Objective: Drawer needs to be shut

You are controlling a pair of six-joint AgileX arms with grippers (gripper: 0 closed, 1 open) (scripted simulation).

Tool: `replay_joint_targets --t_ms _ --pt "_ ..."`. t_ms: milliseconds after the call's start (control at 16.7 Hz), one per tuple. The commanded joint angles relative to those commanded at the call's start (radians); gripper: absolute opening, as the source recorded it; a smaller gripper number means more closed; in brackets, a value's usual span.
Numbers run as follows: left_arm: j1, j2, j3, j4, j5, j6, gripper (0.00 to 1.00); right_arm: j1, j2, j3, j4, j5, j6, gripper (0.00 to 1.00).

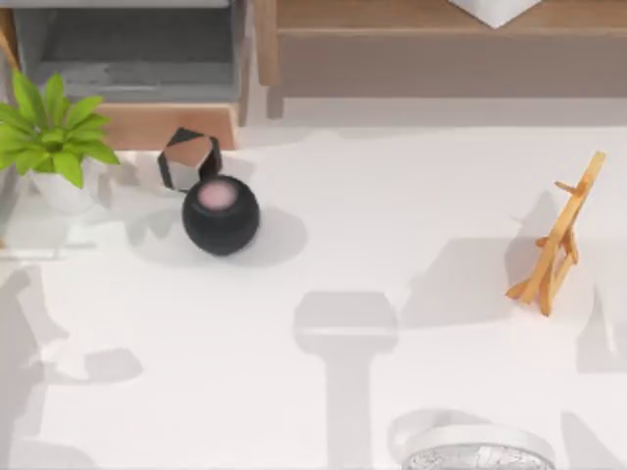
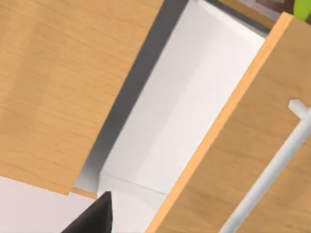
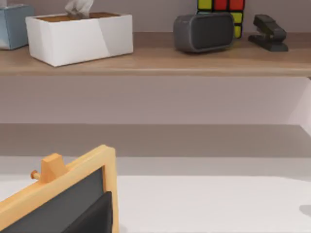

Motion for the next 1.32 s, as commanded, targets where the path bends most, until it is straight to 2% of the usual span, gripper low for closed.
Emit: replay_joint_targets --t_ms 240,480,840,1140,1320 --pt "0.141 0.166 0.066 0.182 0.156 0.26 1.0 0.0 0.0 0.0 0.0 0.0 0.0 1.0" --pt "0.209 0.242 0.107 0.284 0.232 0.385 1.0 0.0 0.0 0.0 0.0 0.0 0.0 1.0" --pt "0.206 0.243 0.109 0.285 0.23 0.389 1.0 0.0 0.0 0.0 0.0 0.0 0.0 1.0" --pt "0.155 0.274 0.183 0.245 0.178 0.389 1.0 0.0 0.0 0.0 0.0 0.0 0.0 1.0" --pt "0.152 0.276 0.187 0.243 0.175 0.389 1.0 0.0 0.0 0.0 0.0 0.0 0.0 1.0"
